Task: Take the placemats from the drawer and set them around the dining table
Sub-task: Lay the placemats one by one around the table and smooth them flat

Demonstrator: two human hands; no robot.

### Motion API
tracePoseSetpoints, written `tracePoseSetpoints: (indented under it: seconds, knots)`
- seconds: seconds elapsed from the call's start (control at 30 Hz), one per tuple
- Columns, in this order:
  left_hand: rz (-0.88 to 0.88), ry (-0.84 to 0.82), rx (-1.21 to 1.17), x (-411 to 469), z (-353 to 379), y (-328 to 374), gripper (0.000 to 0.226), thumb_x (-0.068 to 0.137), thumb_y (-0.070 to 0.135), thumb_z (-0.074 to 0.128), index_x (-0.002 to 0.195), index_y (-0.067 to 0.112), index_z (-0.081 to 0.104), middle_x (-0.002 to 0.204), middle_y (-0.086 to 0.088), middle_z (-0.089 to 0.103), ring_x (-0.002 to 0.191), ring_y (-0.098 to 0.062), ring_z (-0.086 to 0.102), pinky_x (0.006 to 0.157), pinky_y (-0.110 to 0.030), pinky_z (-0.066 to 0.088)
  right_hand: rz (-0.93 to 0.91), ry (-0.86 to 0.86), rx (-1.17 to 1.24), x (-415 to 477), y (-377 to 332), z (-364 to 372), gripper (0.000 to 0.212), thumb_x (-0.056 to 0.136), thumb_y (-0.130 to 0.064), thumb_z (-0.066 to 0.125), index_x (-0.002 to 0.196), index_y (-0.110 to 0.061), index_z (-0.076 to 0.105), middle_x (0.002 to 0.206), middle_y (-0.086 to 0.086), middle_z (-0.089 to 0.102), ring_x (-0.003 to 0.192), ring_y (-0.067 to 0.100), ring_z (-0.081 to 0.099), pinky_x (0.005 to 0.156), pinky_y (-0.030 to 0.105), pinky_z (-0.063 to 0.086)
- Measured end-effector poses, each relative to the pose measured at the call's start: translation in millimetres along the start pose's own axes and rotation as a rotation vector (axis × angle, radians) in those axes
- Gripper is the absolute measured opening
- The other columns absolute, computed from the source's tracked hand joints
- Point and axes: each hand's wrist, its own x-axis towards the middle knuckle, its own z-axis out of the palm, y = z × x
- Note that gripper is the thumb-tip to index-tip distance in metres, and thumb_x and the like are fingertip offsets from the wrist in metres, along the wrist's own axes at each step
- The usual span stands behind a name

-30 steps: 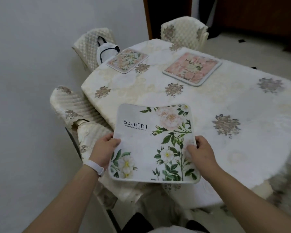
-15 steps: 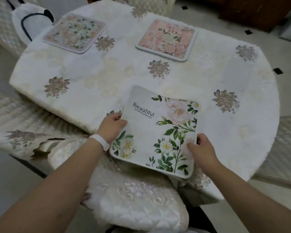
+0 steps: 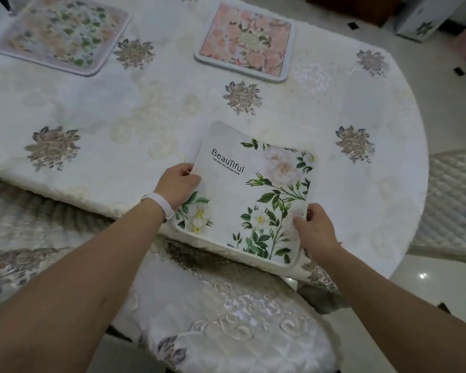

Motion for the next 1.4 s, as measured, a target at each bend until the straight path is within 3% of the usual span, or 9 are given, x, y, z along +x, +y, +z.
tracePoseSetpoints:
  seconds: [0.13, 0.3, 0.47, 0.5, 0.57, 0.67, 0.93, 1.1, 1.4]
  knots:
    - [-0.010, 0.026, 0.060, 5.4, 1.5, -11.3, 0.019, 0.086, 0.010, 0.057, 0.093, 0.020, 0.072, 0.065, 0.002, 0.065, 0.052, -0.014, 0.055, 0.048, -0.020, 0.043, 0.046, 0.036, 0.025, 3.3, 4.1, 6.4, 0.011, 0.093, -0.016, 0.054, 0.104, -0.014, 0.054, 0.088, 0.003, 0.060, 0.072, 0.015, 0.054, 0.057, 0.026, 0.039]
    - [0.038, 0.118, 0.115, 3.2, 5.8, -26.7, 0.011, 0.091, 0.017, 0.057, 0.099, 0.023, 0.060, 0.082, 0.011, 0.062, 0.074, -0.013, 0.059, 0.063, -0.023, 0.042, 0.082, 0.055, 0.050, 4.1, 9.9, 7.6, 0.015, 0.094, -0.018, 0.056, 0.108, -0.016, 0.055, 0.090, 0.005, 0.061, 0.076, 0.021, 0.057, 0.059, 0.029, 0.043]
    - [0.106, 0.181, 0.096, 3.1, 9.4, -27.6, 0.032, 0.093, 0.020, 0.056, 0.125, 0.016, 0.052, 0.094, 0.004, 0.058, 0.080, -0.013, 0.058, 0.066, -0.015, 0.050, 0.124, 0.060, 0.078, 4.4, 11.4, 1.0, 0.032, 0.094, -0.016, 0.056, 0.124, -0.020, 0.045, 0.097, 0.005, 0.054, 0.063, 0.020, 0.054, 0.044, 0.027, 0.044]
    - [0.169, 0.181, 0.200, 3.2, 9.9, -29.3, 0.037, 0.092, 0.024, 0.057, 0.128, 0.016, 0.051, 0.106, 0.001, 0.058, 0.092, -0.016, 0.059, 0.079, -0.023, 0.053, 0.104, 0.069, 0.058, 4.3, 10.4, 0.2, 0.036, 0.094, -0.016, 0.055, 0.128, -0.020, 0.043, 0.102, 0.005, 0.054, 0.068, 0.021, 0.057, 0.047, 0.028, 0.046]
    - [0.328, 0.147, 0.436, 4.8, 15.0, -32.5, 0.046, 0.090, 0.030, 0.058, 0.132, 0.014, 0.050, 0.126, -0.005, 0.054, 0.114, -0.021, 0.052, 0.098, -0.036, 0.044, 0.011, 0.091, -0.044, 7.6, 6.1, 2.4, 0.046, 0.092, -0.017, 0.055, 0.136, -0.017, 0.042, 0.121, 0.006, 0.051, 0.099, 0.023, 0.060, 0.073, 0.032, 0.051]
    - [0.507, 0.007, 0.617, 9.0, 31.8, -29.3, 0.055, 0.088, 0.041, 0.049, 0.135, 0.013, 0.048, 0.139, -0.008, 0.049, 0.128, -0.025, 0.044, 0.105, -0.037, 0.034, -0.185, 0.081, -0.237, 17.6, -9.8, 13.8, 0.051, 0.092, -0.019, 0.054, 0.141, -0.012, 0.042, 0.141, 0.007, 0.043, 0.129, 0.023, 0.044, 0.105, 0.036, 0.038]
    - [0.605, -0.159, 0.862, 66.1, 79.7, -4.7, 0.051, 0.099, 0.032, 0.039, 0.147, 0.013, 0.035, 0.157, -0.009, 0.029, 0.145, -0.023, 0.023, 0.116, -0.042, 0.020, -0.601, 0.002, -0.625, 81.9, -57.3, 59.7, 0.051, 0.096, -0.025, 0.042, 0.144, -0.006, 0.042, 0.155, 0.018, 0.034, 0.144, 0.035, 0.029, 0.116, 0.052, 0.027]
    - [0.704, -0.170, 1.155, 99.1, 98.7, -0.1, 0.052, 0.101, 0.037, 0.023, 0.151, 0.023, 0.025, 0.162, 0.001, 0.014, 0.148, -0.017, 0.006, 0.119, -0.043, 0.006, -0.547, 0.019, -0.681, 109.4, -61.6, 80.9, 0.058, 0.102, -0.036, 0.024, 0.156, -0.019, 0.018, 0.165, 0.005, 0.011, 0.152, 0.024, 0.005, 0.122, 0.046, 0.004]
    - [0.667, -0.127, 1.260, 107.4, 107.3, 5.3, 0.056, 0.101, 0.039, 0.016, 0.155, 0.025, 0.011, 0.163, 0.004, 0.003, 0.149, -0.015, -0.001, 0.119, -0.043, 0.005, -0.532, 0.023, -0.696, 124.3, -60.6, 81.7, 0.064, 0.098, -0.043, 0.021, 0.158, -0.023, 0.008, 0.166, 0.001, 0.003, 0.152, 0.021, 0.000, 0.122, 0.046, -0.001]
